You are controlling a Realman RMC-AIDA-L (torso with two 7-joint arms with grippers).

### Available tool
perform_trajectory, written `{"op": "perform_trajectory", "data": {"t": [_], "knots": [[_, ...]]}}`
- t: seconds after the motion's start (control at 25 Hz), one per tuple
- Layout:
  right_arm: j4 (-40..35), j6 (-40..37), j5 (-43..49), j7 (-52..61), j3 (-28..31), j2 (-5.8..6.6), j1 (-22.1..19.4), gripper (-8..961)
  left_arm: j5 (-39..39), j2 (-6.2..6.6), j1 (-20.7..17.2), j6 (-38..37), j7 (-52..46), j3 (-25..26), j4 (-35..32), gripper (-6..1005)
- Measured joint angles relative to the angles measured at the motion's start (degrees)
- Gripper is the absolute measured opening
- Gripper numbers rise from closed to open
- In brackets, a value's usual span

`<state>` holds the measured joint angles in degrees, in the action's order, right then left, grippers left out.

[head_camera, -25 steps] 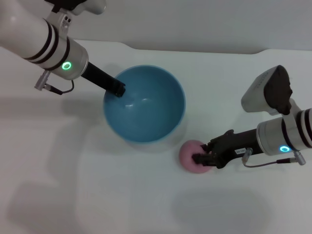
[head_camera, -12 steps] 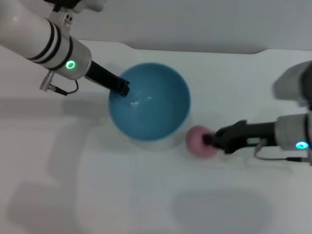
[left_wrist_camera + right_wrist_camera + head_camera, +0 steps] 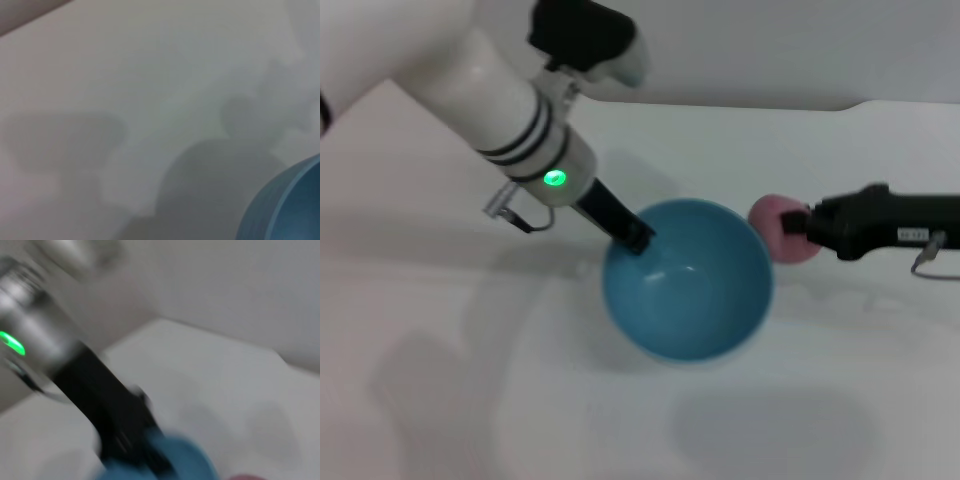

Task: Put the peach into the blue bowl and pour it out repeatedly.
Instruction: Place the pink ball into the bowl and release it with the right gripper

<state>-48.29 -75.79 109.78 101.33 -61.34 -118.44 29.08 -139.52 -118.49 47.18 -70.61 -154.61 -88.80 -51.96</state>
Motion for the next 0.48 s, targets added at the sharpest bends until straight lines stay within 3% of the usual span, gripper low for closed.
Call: {"op": "perform_trajectory", "data": {"t": [0.16, 0.48], "knots": [[-4.92, -5.14, -4.03, -0.06, -0.66, -0.12, 1.10, 57, 2.53, -0.10, 1.59, 1.68, -0.02, -3.48, 1.83, -2], [-4.77, -7.06, -2.02, -0.02, -7.40, 0.00, 3.92, 88, 3.74, 0.01, 1.55, 2.54, -0.05, -3.33, 1.94, -1]]}}
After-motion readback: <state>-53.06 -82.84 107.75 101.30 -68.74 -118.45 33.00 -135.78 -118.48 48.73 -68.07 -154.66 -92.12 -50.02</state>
